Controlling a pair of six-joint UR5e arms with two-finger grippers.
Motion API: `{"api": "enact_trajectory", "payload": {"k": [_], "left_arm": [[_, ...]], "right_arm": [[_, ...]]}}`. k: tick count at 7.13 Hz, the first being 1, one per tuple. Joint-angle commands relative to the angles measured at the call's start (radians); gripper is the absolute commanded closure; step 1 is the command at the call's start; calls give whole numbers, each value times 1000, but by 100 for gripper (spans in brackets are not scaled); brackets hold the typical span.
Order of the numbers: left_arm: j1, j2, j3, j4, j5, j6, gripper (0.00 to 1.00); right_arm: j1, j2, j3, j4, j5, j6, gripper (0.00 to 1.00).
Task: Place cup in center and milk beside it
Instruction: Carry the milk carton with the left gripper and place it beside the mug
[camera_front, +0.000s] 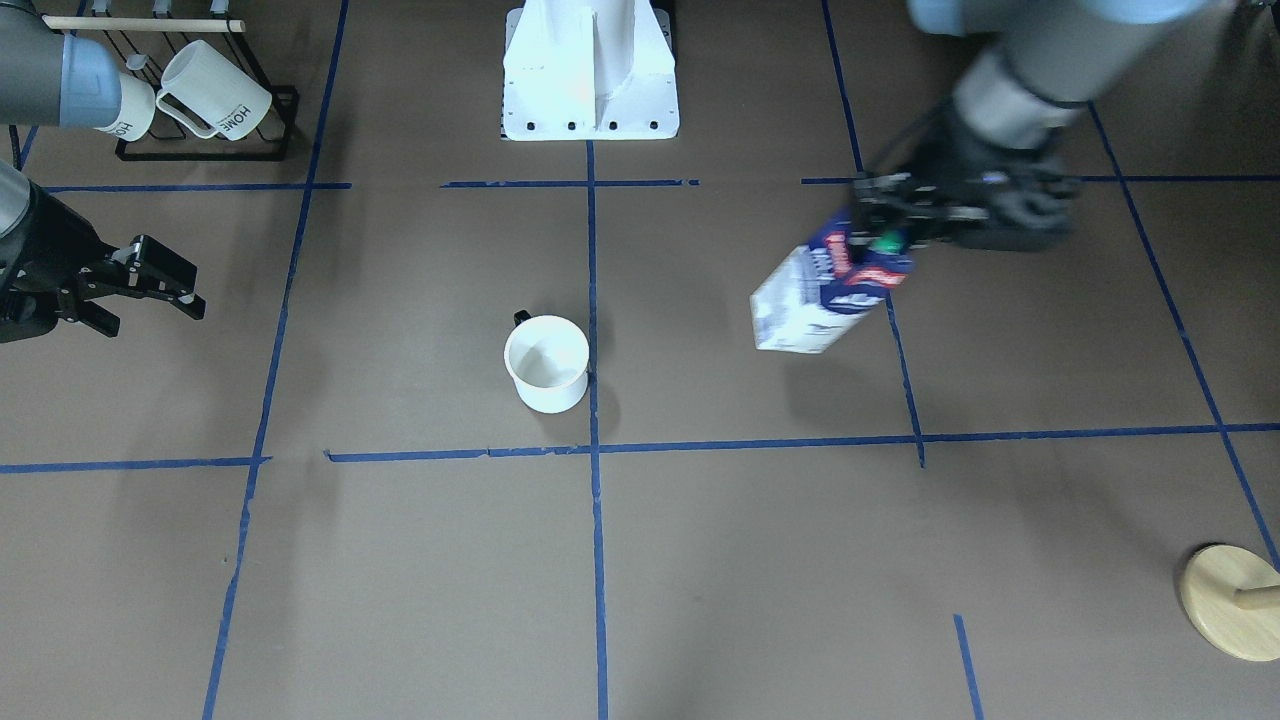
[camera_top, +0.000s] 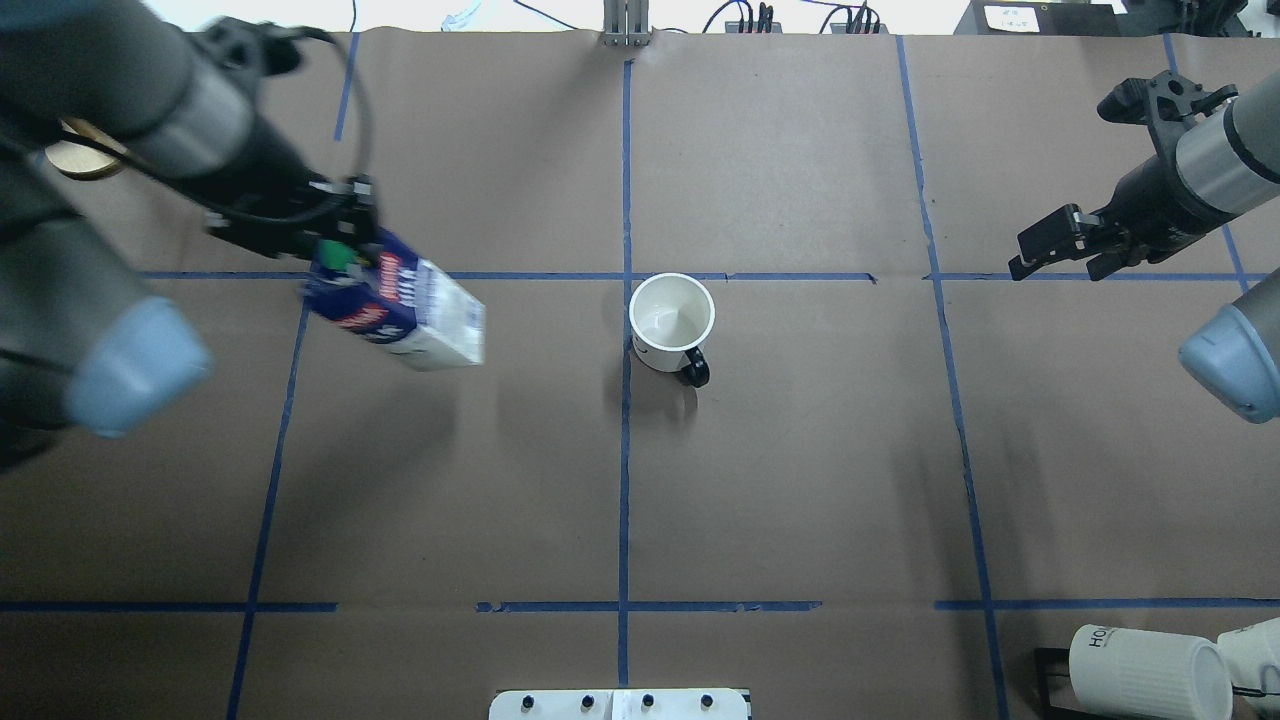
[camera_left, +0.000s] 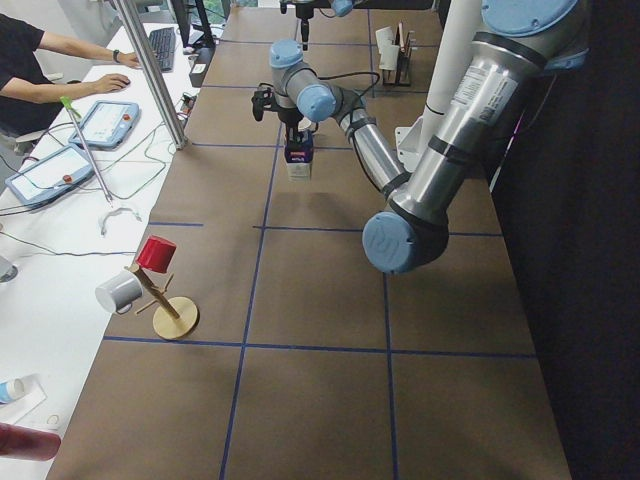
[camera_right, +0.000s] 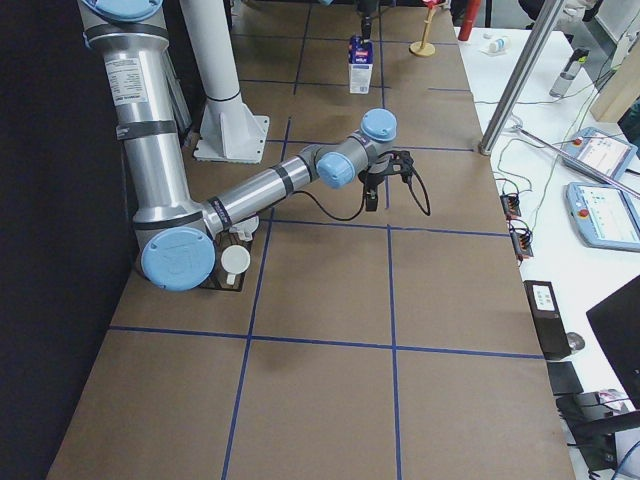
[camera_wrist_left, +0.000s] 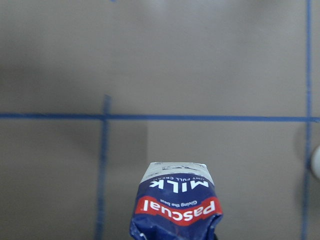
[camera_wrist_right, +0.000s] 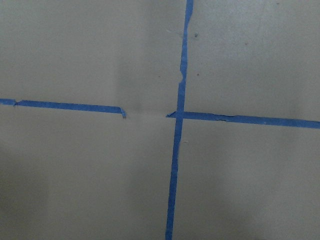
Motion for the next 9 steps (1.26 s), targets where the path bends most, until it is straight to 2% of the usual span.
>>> {"api": "enact_trajectory", "payload": {"k": [1,5,7,8,9], "left_arm": [[123,-280,275,6,152,-144,84],[153,-293,298,10,201,-144,82],[153,-306,293,61,206,-145,80],[163,-306,295,61,259,-144,79],[178,-307,296,61,275,-144,73]], "right_arm": [[2,-9,4,1,-5,1,0],[1,-11,4,1,-6,1,0],[1,-11,4,1,-6,3,0],[1,-11,6,1,-8,3,0],[1,-12,4,1,-8,3,0]]}}
